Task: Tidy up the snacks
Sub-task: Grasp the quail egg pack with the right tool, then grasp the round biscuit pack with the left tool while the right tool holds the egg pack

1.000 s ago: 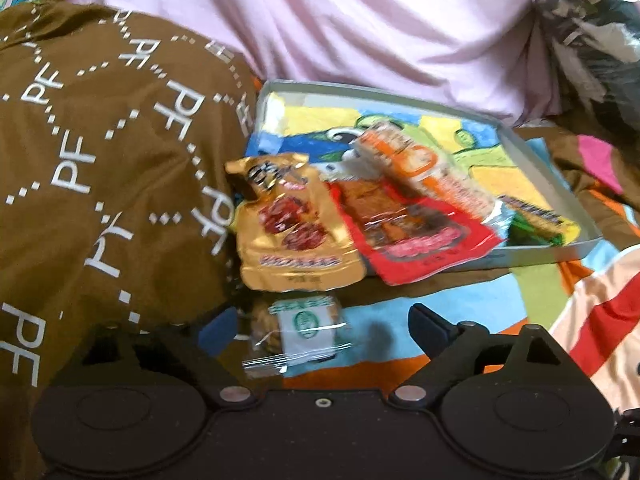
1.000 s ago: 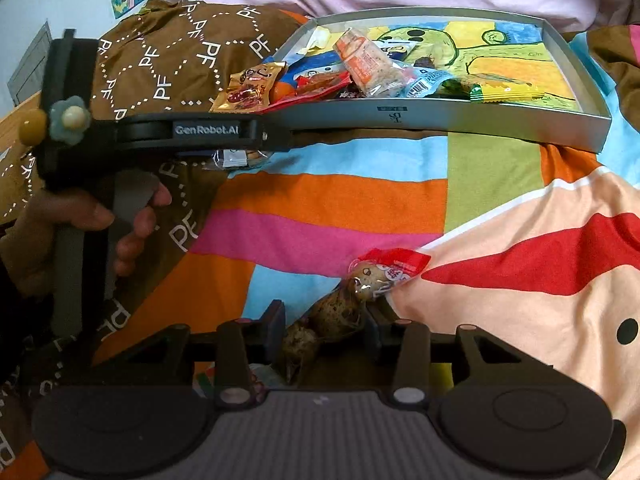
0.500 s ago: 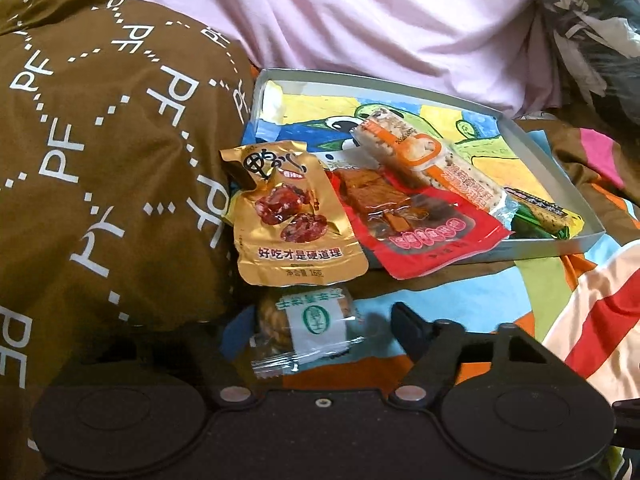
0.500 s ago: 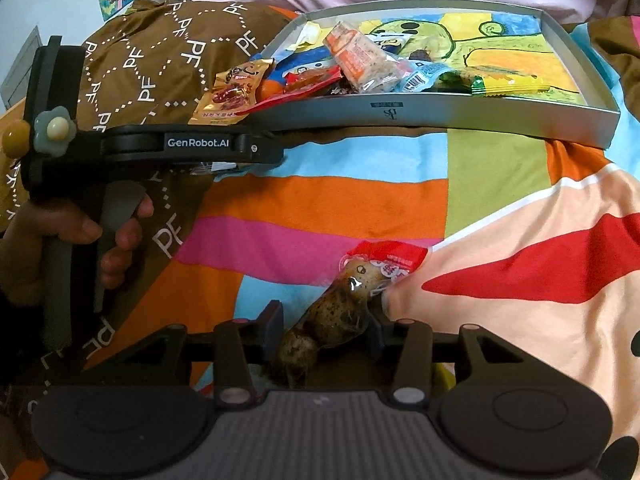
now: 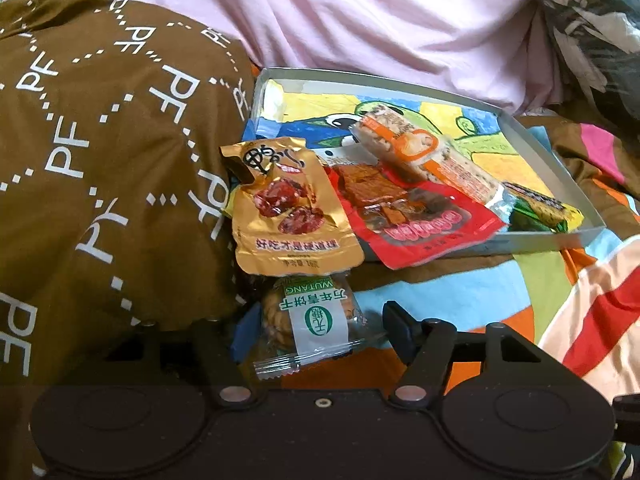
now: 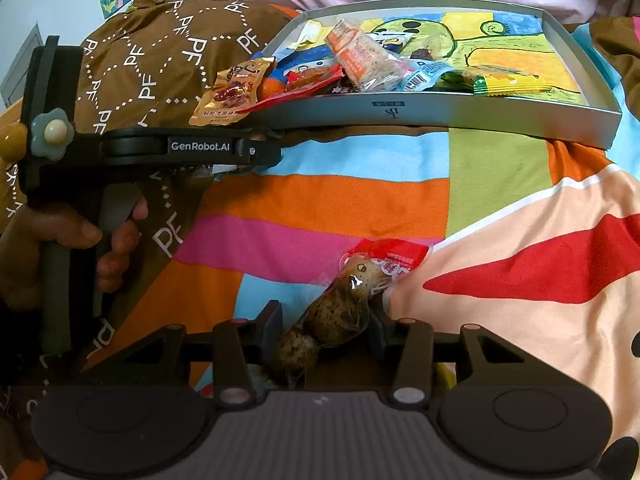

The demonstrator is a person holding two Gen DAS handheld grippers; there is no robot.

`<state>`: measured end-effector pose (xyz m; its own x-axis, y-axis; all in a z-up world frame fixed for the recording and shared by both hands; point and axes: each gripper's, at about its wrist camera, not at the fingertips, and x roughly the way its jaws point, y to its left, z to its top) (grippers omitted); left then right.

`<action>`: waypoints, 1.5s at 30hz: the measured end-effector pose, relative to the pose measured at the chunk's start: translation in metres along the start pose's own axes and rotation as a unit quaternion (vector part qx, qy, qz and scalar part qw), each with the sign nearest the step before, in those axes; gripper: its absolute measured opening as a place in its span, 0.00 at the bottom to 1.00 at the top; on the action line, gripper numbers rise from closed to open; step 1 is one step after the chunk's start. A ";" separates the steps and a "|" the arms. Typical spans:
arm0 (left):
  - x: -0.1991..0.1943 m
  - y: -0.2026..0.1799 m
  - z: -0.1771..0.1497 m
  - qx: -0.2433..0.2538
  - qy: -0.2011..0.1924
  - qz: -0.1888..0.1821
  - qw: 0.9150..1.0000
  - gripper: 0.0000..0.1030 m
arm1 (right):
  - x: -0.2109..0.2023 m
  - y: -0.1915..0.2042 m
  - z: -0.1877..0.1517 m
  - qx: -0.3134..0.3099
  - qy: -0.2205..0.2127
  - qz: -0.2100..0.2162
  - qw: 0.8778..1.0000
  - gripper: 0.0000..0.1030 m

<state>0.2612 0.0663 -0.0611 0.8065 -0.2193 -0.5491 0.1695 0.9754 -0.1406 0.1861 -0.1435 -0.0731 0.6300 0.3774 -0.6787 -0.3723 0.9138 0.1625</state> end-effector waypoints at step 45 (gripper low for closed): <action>-0.058 -0.060 -0.064 0.062 0.108 -0.032 0.992 0.65 | -0.029 0.025 -0.034 -0.082 0.004 -0.050 0.995 0.70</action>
<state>0.1682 0.0195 -0.0731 0.6536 -0.2672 -0.7081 0.2953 0.9515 -0.0864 0.1356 -0.1365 -0.0738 0.6644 0.2848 -0.6910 -0.4147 0.9096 -0.0239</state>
